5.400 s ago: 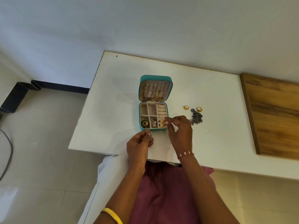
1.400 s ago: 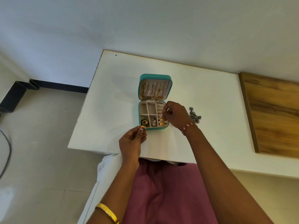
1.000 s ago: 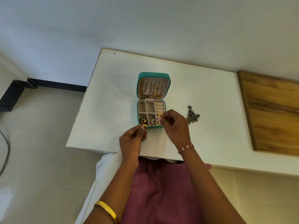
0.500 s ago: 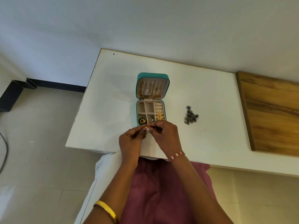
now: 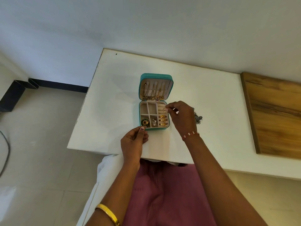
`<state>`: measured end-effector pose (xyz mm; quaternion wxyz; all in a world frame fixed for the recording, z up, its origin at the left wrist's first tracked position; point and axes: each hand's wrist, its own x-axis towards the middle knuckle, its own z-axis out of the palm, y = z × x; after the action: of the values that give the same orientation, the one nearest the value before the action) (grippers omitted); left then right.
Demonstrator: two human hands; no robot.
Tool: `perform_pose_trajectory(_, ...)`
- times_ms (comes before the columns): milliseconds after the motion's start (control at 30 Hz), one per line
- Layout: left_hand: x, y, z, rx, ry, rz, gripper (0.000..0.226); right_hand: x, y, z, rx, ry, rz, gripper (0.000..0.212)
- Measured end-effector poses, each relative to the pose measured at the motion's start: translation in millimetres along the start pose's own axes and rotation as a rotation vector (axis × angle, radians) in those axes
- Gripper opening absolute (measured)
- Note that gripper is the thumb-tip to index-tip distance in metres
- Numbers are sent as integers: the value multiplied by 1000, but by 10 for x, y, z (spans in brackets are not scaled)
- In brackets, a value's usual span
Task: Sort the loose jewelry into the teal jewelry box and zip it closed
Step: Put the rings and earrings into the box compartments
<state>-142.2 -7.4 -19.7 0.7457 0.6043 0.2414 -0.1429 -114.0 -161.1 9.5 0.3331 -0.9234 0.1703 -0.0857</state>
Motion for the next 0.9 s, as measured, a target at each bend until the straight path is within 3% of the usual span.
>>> perform_pose_trajectory(233, 3, 2, -3, -5, 1, -7, 12, 2, 31, 87, -202, -79, -93, 18)
perform_pose_trajectory(600, 4, 15, 1, -7, -6, -25, 11, -15, 31, 131, -250, -66, -150, 15)
perform_pose_trajectory(900, 6, 4, -7, -5, -15, -13, 14, -194, 77, 123, -269, -35, -169, 30)
